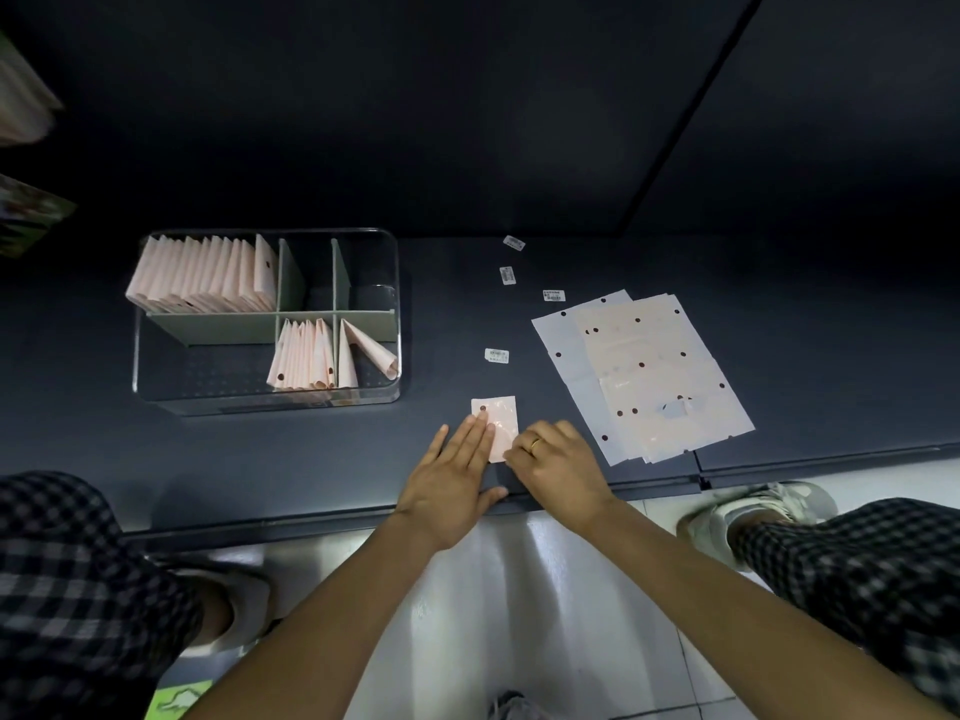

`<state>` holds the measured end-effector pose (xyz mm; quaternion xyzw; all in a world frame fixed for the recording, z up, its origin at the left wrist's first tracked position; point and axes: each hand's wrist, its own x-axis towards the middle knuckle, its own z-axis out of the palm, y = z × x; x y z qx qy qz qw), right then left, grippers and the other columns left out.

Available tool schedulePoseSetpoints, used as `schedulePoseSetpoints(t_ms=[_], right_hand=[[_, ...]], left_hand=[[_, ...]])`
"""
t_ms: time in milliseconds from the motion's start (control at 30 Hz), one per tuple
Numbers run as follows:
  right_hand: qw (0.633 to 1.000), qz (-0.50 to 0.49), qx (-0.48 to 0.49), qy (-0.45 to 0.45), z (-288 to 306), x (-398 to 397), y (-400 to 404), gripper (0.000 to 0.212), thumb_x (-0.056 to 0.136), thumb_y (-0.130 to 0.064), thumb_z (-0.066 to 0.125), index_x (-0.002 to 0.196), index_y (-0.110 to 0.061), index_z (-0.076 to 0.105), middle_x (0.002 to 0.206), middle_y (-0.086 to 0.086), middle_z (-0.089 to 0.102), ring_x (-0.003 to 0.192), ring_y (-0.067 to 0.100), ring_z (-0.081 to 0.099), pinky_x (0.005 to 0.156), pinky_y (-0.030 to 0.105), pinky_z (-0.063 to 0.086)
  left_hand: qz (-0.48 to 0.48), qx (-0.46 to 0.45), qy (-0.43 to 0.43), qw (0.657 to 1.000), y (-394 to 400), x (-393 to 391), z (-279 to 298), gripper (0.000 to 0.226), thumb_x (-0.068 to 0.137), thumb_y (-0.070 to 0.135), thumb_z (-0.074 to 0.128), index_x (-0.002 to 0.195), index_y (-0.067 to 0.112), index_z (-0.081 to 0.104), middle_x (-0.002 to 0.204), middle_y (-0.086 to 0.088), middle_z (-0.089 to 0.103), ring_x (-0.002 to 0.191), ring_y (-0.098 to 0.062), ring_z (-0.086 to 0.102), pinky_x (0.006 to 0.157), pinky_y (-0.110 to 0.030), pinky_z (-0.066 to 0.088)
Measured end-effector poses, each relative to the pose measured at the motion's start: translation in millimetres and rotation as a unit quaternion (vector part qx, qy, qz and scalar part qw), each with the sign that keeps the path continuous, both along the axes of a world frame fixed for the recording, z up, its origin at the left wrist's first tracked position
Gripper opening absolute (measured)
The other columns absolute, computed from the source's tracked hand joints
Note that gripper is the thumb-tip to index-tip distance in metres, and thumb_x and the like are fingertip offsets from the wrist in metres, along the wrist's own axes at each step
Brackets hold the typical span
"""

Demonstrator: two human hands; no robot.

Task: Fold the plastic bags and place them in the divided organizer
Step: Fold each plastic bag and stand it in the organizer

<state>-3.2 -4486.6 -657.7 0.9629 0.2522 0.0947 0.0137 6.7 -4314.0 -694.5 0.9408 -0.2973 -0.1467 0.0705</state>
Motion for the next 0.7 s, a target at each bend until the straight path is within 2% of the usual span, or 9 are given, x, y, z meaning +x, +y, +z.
schedulePoseSetpoints(t_ms=[100,167,233,300,367,467,567,600,700], right_hand=[[1.000,0.004,-0.007,-0.013,7.9,4.8,1.1,0.019,0.054,-0.004,0.079,0.062,-0.016,0.066,0.063,-0.003,0.063,0.063,0.017,0.060,0.055,0.024,0.046],[0.999,-0.025,0.042,-0.015,16.7,9.2,1.5,0.023,0.053,-0.003,0.082,0.066,-0.016,0.068,0.064,-0.003,0.063,0.062,0.019,0.060,0.056,0.024,0.047],[0.994,-0.060,0.091,-0.016,27.8,13.7,3.3,0.025,0.056,-0.003,0.084,0.071,-0.016,0.070,0.066,-0.003,0.064,0.064,0.021,0.061,0.059,0.025,0.046],[0.987,-0.090,0.133,-0.014,40.9,19.5,4.7,0.019,0.065,-0.002,0.079,0.075,-0.015,0.069,0.068,-0.002,0.065,0.067,0.023,0.062,0.065,0.027,0.040],[0.973,-0.128,0.192,-0.001,56.0,27.1,6.7,0.006,0.080,-0.006,0.067,0.081,-0.012,0.069,0.075,0.001,0.067,0.074,0.026,0.062,0.071,0.029,0.040],[0.916,-0.230,0.321,0.075,74.1,39.3,15.2,0.013,0.094,-0.014,0.054,0.095,-0.010,0.066,0.096,0.002,0.067,0.091,0.022,0.056,0.079,0.032,0.044],[0.839,-0.291,0.452,0.082,87.5,39.4,41.5,0.011,0.093,-0.021,0.055,0.098,-0.014,0.061,0.099,-0.001,0.063,0.086,0.013,0.057,0.079,0.030,0.047],[0.823,-0.292,0.473,0.117,90.7,37.5,54.1,0.013,0.093,-0.027,0.055,0.097,-0.016,0.060,0.094,-0.003,0.065,0.083,0.011,0.059,0.079,0.029,0.048],[0.806,-0.273,0.466,0.242,92.6,34.2,93.3,0.025,0.094,-0.040,0.048,0.093,-0.019,0.063,0.076,-0.011,0.064,0.079,0.010,0.060,0.069,0.019,0.043]], left_hand=[[0.012,-0.050,0.026,0.998,2.3,6.1,3.9,0.071,0.097,0.052,0.033,0.151,0.017,0.002,0.159,0.004,-0.007,0.145,-0.009,-0.008,0.113,-0.028,-0.015],[0.062,-0.134,0.026,0.989,4.6,12.6,9.8,0.059,0.095,0.044,0.047,0.147,0.023,0.030,0.156,0.009,0.021,0.144,-0.009,0.012,0.115,-0.025,-0.002],[0.148,-0.241,0.017,0.959,6.6,18.3,20.6,0.034,0.090,0.031,0.061,0.123,0.023,0.062,0.134,0.006,0.056,0.132,-0.014,0.041,0.107,-0.024,0.024],[0.221,-0.334,0.050,0.915,7.4,24.5,33.4,0.011,0.085,0.019,0.069,0.094,0.015,0.073,0.098,-0.002,0.072,0.102,-0.022,0.063,0.084,-0.027,0.043],[0.257,-0.398,0.120,0.872,7.6,31.2,47.4,0.001,0.083,0.011,0.070,0.083,0.011,0.071,0.082,-0.004,0.072,0.082,-0.023,0.067,0.074,-0.032,0.050],[0.283,-0.459,0.135,0.831,11.3,41.3,70.1,0.009,0.082,0.009,0.070,0.076,0.014,0.066,0.074,0.000,0.068,0.068,-0.012,0.062,0.070,-0.029,0.049],[0.311,-0.408,-0.004,0.858,24.4,46.2,84.5,0.011,0.084,0.021,0.066,0.076,0.021,0.058,0.072,0.007,0.064,0.068,-0.015,0.060,0.063,-0.031,0.047],[0.313,-0.381,-0.054,0.868,29.0,45.8,88.7,0.013,0.083,0.026,0.065,0.077,0.021,0.055,0.073,0.008,0.062,0.068,-0.016,0.058,0.060,-0.033,0.045],[0.243,-0.357,-0.109,0.895,36.3,44.6,95.1,0.015,0.084,0.028,0.062,0.080,0.019,0.051,0.082,0.008,0.053,0.072,-0.016,0.050,0.057,-0.034,0.040]])
